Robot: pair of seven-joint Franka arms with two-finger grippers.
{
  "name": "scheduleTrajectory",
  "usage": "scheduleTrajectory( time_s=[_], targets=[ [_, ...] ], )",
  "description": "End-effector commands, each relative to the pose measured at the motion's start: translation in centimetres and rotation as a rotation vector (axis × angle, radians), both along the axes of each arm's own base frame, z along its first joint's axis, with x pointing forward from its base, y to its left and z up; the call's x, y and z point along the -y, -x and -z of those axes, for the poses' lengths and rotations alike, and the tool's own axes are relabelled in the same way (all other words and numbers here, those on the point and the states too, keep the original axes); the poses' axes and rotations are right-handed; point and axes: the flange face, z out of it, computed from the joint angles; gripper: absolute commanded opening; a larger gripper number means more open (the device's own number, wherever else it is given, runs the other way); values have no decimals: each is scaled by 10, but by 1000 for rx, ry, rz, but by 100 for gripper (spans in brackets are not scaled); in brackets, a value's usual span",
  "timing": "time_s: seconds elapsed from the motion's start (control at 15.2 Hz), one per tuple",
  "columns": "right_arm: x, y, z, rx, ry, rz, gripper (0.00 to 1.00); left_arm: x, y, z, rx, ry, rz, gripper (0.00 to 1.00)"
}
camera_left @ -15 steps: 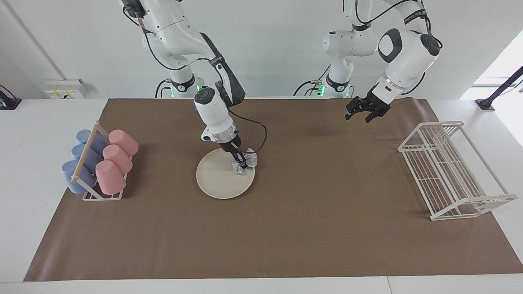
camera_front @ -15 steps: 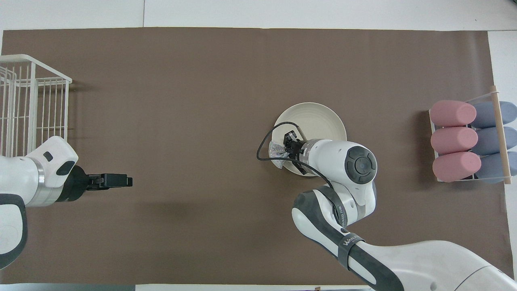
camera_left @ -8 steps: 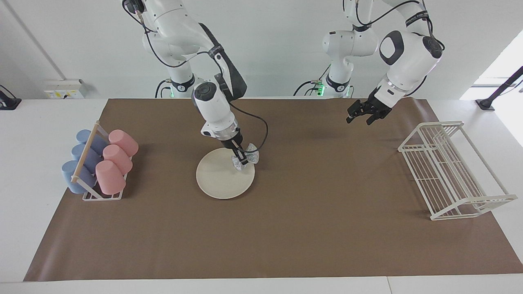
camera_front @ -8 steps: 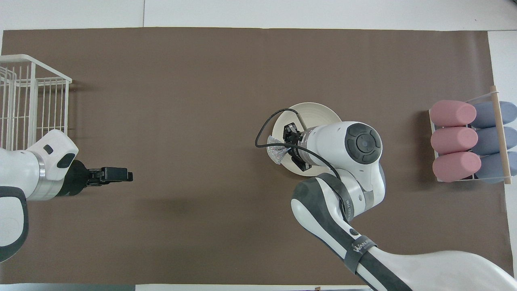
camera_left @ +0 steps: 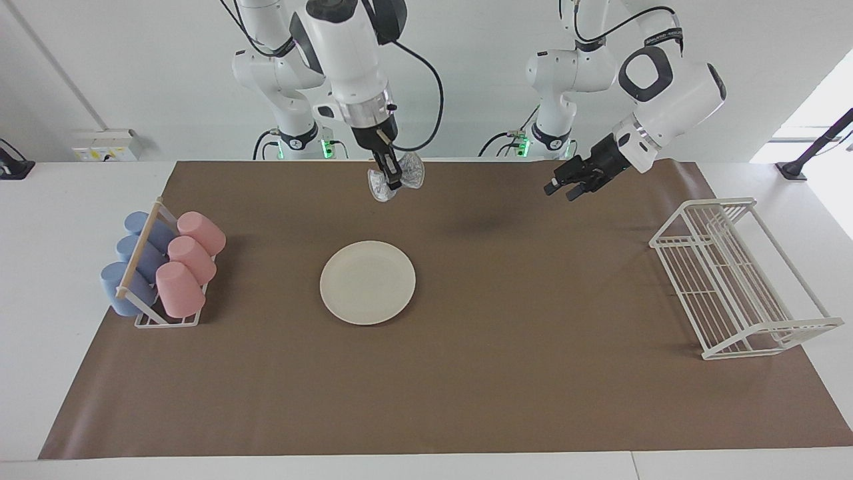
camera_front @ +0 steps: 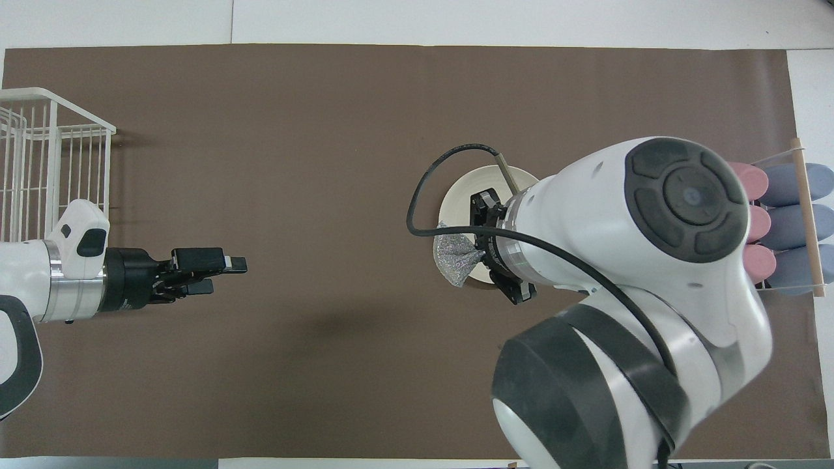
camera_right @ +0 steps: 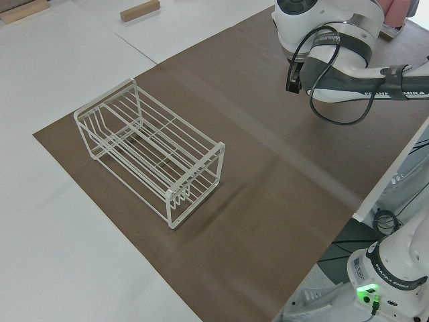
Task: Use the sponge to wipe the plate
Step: 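Bring the scrubber toward the left gripper with the right gripper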
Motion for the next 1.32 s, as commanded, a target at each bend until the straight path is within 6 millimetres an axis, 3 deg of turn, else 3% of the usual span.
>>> scheduleTrajectory(
  time_s=[0.0,0.26,0.53,0.66,1.05,1.25],
  targets=[
    [-31,22,-6,-17,26,37,0,23,0,-16,-18,167,-45,100],
    [-69,45,-7,-9,11,115,0,50,2,-30,-57,385,-106,100],
    [-69,48,-4,-5,35,105,0,84,17,-44,-100,510,-53,100],
    [-69,48,-4,-6,36,103,0,89,18,-47,-107,529,-50,100],
    [-68,47,-4,-3,39,102,0,151,40,-50,-147,508,-60,100],
    [-68,47,-3,-7,41,101,0,156,44,-50,-170,508,-57,91]
  ],
)
